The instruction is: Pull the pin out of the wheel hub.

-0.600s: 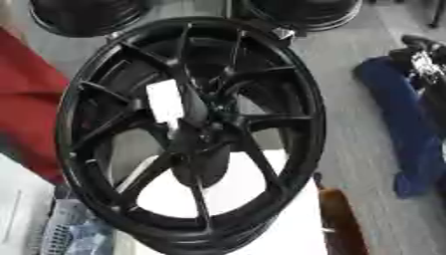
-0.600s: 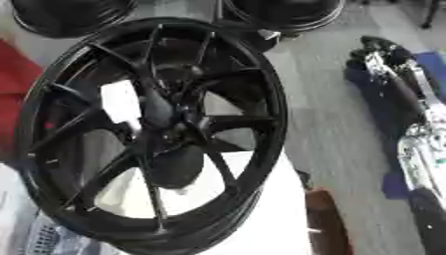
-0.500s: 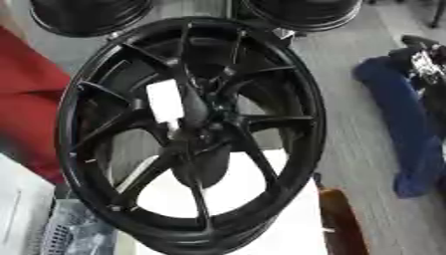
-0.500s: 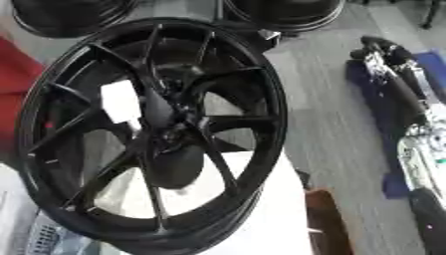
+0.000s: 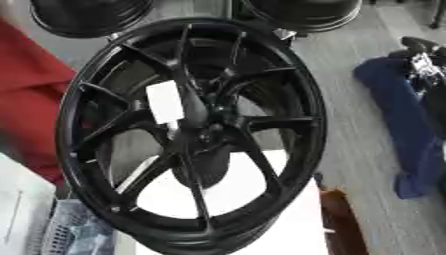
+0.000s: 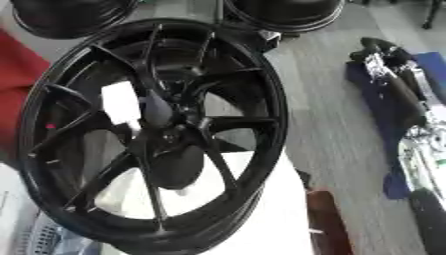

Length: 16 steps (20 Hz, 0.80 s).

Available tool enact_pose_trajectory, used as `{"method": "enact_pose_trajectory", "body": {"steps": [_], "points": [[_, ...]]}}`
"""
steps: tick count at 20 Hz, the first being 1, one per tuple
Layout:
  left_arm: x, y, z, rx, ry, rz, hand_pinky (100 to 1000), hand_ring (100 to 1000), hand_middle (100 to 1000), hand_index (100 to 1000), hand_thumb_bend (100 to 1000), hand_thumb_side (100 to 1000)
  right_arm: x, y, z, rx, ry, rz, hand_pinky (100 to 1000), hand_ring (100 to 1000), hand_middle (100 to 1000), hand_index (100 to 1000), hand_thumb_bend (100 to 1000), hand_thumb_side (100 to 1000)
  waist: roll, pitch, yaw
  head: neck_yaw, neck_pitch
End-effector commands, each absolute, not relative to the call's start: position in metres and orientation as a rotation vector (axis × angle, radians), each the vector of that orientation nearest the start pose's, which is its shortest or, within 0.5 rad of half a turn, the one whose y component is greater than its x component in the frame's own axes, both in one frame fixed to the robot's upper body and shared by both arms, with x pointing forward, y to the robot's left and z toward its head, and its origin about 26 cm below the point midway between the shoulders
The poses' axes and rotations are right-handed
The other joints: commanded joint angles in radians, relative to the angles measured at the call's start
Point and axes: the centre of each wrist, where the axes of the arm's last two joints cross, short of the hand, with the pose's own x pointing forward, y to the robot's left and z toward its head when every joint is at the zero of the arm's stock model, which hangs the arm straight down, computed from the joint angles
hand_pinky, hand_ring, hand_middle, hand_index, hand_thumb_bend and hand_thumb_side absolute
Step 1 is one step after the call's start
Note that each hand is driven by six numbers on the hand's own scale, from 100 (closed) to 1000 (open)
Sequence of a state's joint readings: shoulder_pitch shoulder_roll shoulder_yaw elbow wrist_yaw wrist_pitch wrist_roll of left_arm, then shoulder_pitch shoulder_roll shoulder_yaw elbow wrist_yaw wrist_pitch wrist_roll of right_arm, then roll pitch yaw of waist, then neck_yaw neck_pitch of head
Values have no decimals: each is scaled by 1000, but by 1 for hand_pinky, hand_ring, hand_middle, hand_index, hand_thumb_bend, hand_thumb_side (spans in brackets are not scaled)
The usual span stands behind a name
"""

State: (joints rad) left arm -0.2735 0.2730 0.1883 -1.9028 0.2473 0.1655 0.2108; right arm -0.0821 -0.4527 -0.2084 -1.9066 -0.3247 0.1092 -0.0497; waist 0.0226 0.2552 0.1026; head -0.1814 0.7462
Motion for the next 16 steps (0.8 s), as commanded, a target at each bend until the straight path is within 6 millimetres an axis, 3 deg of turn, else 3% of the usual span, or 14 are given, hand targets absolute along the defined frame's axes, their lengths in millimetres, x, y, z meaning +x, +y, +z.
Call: {"method": "enact_pose_trajectory", "body": {"steps": [1,5,7,16], "points": [[307,313,194,200,-2070,159,742,515,469,727,366,604,276,-361,163,-218,-1943,62,964,749,665,813,100,487,0,-8,-2,0,6],[310,320,207,266,-2092,36,743,514,469,733,367,621,275,-362,163,-231,-1940,73,964,750,665,813,100,491,5,-5,-4,4,6],[311,326,219,332,-2107,-83,743,515,471,735,350,587,274,-363,164,-239,-1939,81,964,750,665,813,100,488,9,-4,-3,2,4],[317,341,296,623,-2001,-856,747,562,516,756,391,569,271,-366,164,-264,-1927,105,964,750,665,813,100,488,18,-9,3,-14,0]]}}
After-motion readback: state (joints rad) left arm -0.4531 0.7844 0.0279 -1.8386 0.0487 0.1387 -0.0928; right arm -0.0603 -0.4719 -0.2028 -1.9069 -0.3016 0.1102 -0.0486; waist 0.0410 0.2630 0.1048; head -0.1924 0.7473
